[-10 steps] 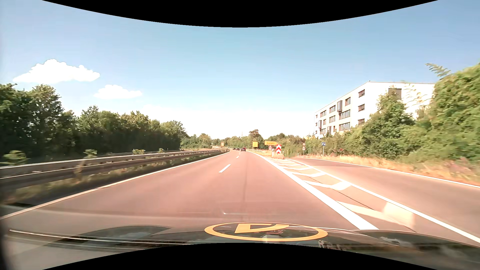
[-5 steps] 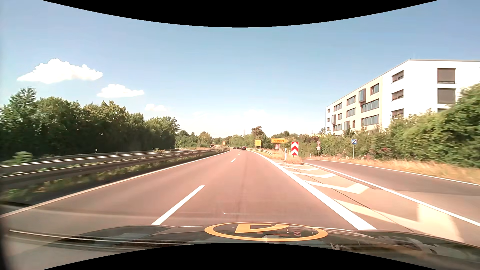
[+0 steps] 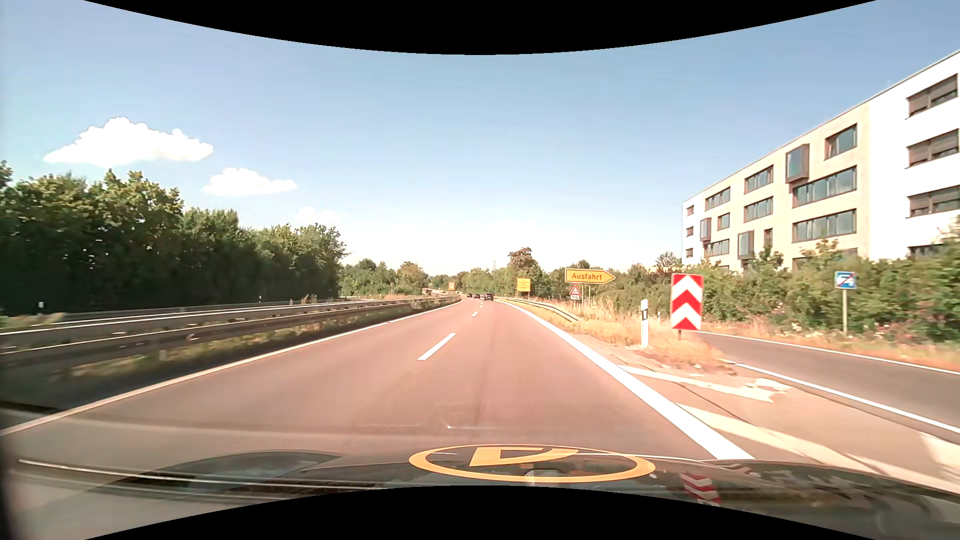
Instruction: Follow the waypoints while adhering to traffic rules and regulations
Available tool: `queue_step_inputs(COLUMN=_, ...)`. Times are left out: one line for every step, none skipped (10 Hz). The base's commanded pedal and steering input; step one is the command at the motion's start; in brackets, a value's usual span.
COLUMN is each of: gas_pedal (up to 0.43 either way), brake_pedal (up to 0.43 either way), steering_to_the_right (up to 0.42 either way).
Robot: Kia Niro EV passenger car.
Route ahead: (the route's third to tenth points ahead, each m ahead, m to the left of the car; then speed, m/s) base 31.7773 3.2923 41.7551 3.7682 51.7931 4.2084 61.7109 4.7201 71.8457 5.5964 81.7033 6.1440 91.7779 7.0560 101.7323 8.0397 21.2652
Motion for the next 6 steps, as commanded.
queue_step_inputs(gas_pedal=0.157, brake_pedal=0.0, steering_to_the_right=-0.006)
queue_step_inputs(gas_pedal=0.157, brake_pedal=0.0, steering_to_the_right=-0.005)
queue_step_inputs(gas_pedal=0.157, brake_pedal=0.0, steering_to_the_right=-0.005)
queue_step_inputs(gas_pedal=0.157, brake_pedal=0.0, steering_to_the_right=-0.005)
queue_step_inputs(gas_pedal=0.157, brake_pedal=0.0, steering_to_the_right=-0.005)
queue_step_inputs(gas_pedal=0.157, brake_pedal=0.0, steering_to_the_right=-0.005)
